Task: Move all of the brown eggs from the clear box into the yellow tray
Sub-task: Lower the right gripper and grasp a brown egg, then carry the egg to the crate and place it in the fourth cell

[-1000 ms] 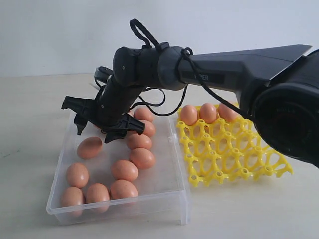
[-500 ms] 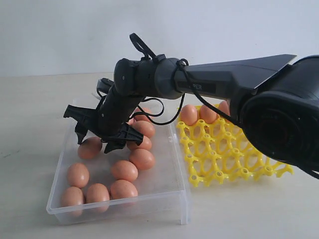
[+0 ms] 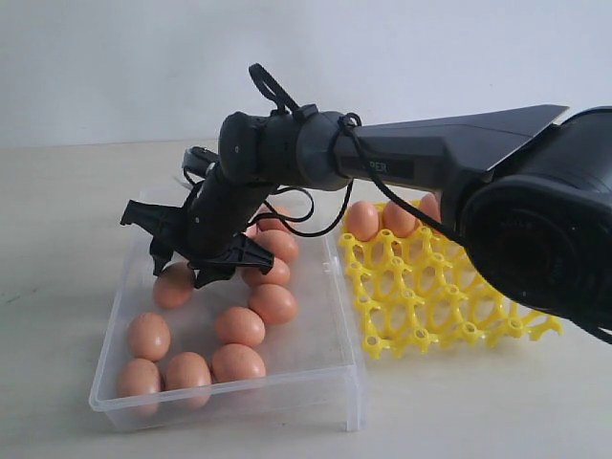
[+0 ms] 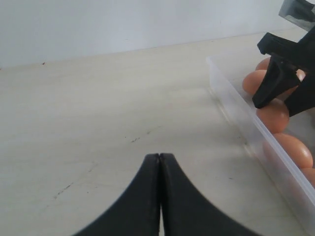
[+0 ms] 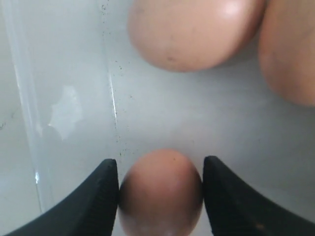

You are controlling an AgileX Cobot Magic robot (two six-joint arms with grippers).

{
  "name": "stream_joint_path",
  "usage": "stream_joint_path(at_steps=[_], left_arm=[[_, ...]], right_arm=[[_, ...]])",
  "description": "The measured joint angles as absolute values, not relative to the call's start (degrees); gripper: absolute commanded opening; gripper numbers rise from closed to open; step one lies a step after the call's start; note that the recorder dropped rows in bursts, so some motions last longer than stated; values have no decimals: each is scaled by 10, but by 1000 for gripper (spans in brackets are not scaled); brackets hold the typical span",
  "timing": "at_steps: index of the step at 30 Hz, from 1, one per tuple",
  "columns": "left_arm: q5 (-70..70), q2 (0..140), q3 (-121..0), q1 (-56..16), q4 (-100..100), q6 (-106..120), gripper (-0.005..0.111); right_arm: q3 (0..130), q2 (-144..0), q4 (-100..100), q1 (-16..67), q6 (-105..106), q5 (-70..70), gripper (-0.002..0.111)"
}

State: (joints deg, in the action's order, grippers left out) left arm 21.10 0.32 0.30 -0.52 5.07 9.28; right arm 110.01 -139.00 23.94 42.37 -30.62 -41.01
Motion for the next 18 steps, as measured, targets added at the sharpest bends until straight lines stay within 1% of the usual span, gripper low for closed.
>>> stream_joint_path(at_steps=[5, 11, 15, 18], left_arm=[[211, 3, 3, -5, 51, 93, 0], [211, 3, 3, -5, 51, 93, 0], [211, 3, 3, -5, 51, 93, 0], [211, 3, 3, -5, 51, 93, 0]], right_arm=[[1100, -1386, 208, 424, -250, -406, 0], [1100, -1349, 37, 422, -218, -398, 0], [1077, -1295, -8, 418, -216, -331, 0], [1022, -1239, -27, 407, -216, -257, 0]])
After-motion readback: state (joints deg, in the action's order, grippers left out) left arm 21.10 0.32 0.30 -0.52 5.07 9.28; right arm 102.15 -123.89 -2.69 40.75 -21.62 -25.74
